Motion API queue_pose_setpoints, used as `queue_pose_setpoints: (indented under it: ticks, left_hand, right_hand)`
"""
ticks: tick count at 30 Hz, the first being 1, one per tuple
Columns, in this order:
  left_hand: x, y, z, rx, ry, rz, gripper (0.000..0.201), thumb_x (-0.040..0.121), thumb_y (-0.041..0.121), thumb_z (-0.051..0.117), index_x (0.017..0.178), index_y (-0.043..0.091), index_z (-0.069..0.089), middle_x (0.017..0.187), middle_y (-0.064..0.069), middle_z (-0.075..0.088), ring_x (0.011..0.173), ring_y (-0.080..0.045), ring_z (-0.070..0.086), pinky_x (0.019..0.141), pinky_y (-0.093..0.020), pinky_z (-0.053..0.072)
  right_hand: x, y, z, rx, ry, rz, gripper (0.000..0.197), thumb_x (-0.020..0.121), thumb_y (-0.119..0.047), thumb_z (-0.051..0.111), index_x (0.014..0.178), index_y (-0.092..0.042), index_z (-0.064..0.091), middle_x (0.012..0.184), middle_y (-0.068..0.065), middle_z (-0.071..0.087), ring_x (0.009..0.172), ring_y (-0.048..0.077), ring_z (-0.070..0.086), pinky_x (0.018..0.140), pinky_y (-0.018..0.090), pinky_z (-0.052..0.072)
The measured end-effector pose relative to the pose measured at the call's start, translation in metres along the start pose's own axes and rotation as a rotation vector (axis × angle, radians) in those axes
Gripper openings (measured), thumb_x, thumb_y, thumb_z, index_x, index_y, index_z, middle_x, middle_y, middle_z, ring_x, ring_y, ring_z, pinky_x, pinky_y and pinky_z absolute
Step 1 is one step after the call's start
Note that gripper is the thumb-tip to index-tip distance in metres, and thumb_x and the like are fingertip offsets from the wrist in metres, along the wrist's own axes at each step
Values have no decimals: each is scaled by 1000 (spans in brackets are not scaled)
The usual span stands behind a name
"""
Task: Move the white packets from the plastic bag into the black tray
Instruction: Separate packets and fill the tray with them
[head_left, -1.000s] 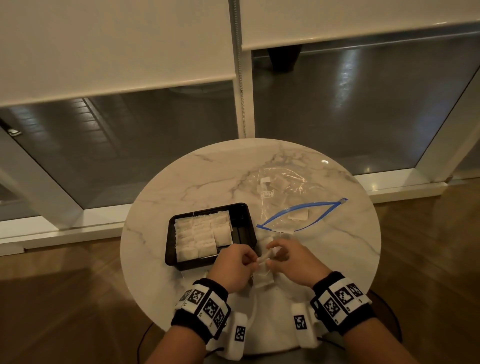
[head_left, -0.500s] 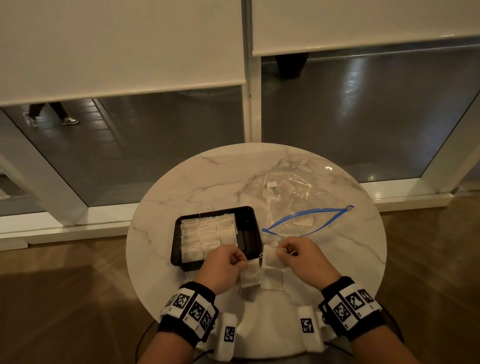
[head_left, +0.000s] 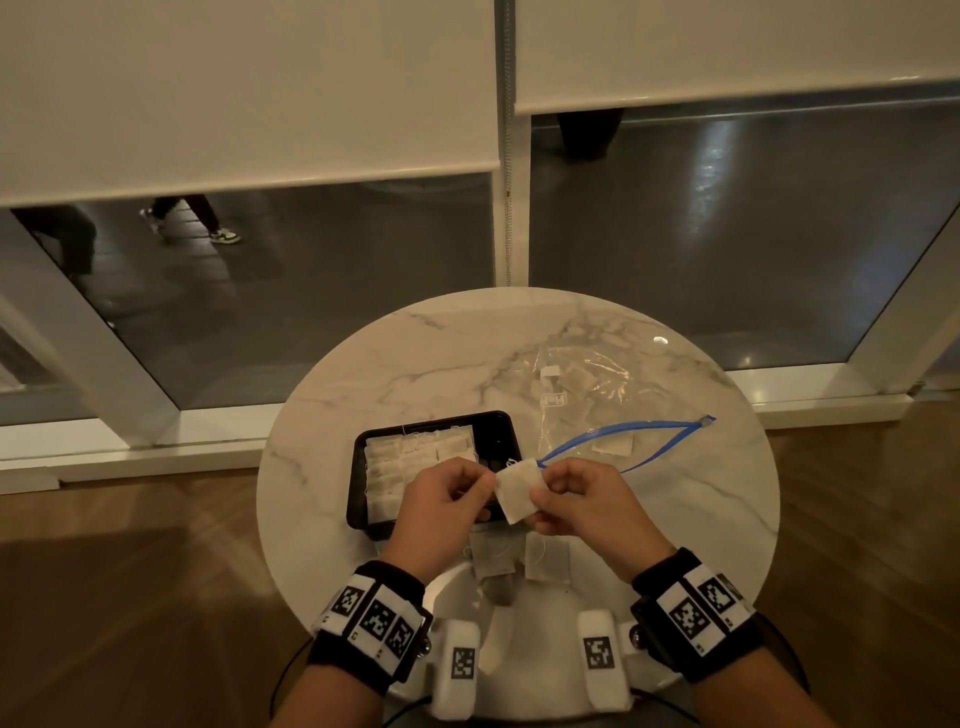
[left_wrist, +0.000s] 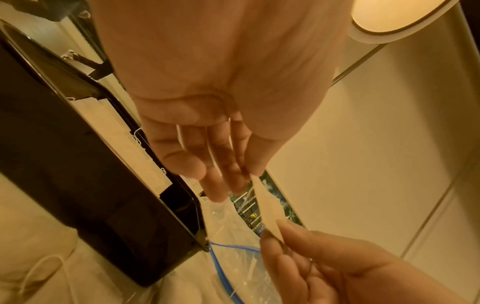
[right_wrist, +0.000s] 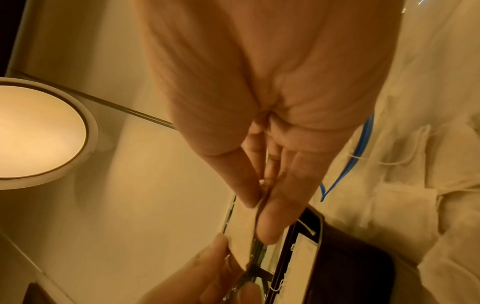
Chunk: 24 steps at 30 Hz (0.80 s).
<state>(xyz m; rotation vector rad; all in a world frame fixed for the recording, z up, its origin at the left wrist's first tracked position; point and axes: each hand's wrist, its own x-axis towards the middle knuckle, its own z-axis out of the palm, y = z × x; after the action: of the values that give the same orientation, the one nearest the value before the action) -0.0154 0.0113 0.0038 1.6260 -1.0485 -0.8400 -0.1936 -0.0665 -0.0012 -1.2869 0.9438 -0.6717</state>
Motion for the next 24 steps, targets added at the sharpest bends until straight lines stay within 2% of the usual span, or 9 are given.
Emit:
queue_pose_setpoints:
  ticks: [3,7,11,16,18,20,22,24]
  left_hand:
    - [2,-3,-1,-20,27,-2,12,96,10,66,88,15,73,87,-4,75,80,-16,71,68,-23,57]
    - [1,-2,-4,4,5,-4,11,97,14,64,89,14,71,89,-8,73,81,-19,70,70,-25,58]
    - [-1,-3,-6,43,-2,7,11,98,17,64,89,17,71,87,-6,72,82,-22,69,72,-28,59]
    - [-1,-2,-14,-12,38,-36,10,98,15,63,93,12,72,87,-6,74,74,-9,69,65,-18,54]
    - [-1,-5,-20,-13,73,-68,10,97,15,64,93,12,72,87,-6,73,73,-8,67,65,-16,53]
    - [0,-9,-28,77,137,-64,8,96,17,65,91,16,72,86,0,73,78,-6,66,67,-13,51]
    - [3,-13,-34,256,188,-31,9,96,19,65,92,21,72,86,9,71,82,-1,65,71,-11,49]
    - [6,-16,-35,422,149,13,12,99,20,60,98,20,72,90,11,70,86,0,63,77,-15,51]
  right_hand:
    - [-2,-3,4,-51,-29,-3,13,91,-7,70,102,-2,66,99,22,71,74,27,74,65,32,61]
    - [1,-7,9,-183,-47,-52,9,94,-24,68,101,-20,69,94,6,73,81,21,70,62,27,57]
    - [11,-7,16,-277,-29,-114,5,94,-26,66,95,-26,71,93,2,72,79,13,65,60,24,53]
    - [25,-11,21,-382,-23,-137,6,93,-23,67,91,-24,72,90,0,71,77,10,61,62,22,46]
    - [31,-12,19,-385,0,-130,5,94,-23,67,93,-22,72,89,-1,69,77,9,61,61,20,45]
    - [37,-12,18,-378,28,-123,6,94,-22,67,96,-20,72,89,0,69,77,10,62,61,21,47]
    - [45,-11,18,-322,39,-101,6,94,-19,67,97,-16,71,91,8,70,75,14,64,60,24,52]
    - [52,-10,20,-234,28,-62,6,95,-14,67,98,-11,70,94,15,70,75,18,66,59,26,57]
